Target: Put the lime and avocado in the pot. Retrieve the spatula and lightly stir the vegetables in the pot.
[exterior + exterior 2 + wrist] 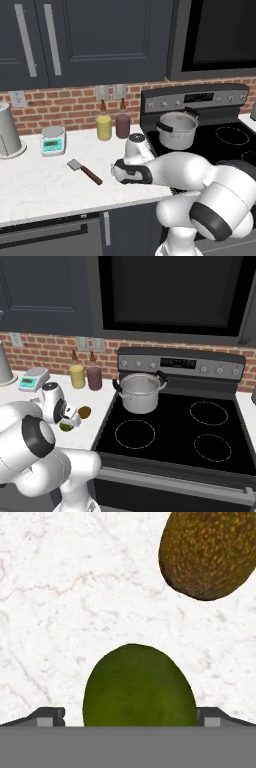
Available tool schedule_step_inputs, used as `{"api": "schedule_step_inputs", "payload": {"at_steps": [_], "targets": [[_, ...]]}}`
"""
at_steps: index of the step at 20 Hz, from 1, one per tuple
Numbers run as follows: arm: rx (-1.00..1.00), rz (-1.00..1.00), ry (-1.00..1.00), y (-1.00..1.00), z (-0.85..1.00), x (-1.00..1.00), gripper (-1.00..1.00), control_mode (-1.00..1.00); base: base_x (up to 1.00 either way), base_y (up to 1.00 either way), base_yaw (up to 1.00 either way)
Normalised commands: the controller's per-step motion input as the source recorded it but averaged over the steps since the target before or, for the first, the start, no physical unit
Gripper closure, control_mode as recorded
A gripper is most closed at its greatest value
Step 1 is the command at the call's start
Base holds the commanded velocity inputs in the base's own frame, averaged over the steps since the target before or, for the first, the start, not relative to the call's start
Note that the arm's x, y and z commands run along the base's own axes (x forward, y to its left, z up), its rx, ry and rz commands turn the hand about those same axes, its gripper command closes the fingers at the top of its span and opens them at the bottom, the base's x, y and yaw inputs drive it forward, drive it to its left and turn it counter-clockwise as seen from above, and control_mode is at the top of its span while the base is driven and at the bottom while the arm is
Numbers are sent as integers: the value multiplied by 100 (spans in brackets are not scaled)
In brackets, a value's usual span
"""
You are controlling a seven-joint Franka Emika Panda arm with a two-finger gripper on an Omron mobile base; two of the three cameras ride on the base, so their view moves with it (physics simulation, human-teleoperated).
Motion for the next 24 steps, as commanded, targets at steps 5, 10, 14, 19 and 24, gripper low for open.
{"api": "schedule_step_inputs", "payload": {"at_steps": [5,10,14,19,24], "targets": [[0,0,4,-2,-28,-1,100,-100,0,0,0],[0,0,2,0,-18,-2,100,-100,0,0,0],[0,0,-1,0,2,-27,100,-100,0,0,0],[0,0,-9,-7,57,-60,100,-100,0,0,0],[1,0,-3,-28,77,-40,100,-100,0,0,0]]}}
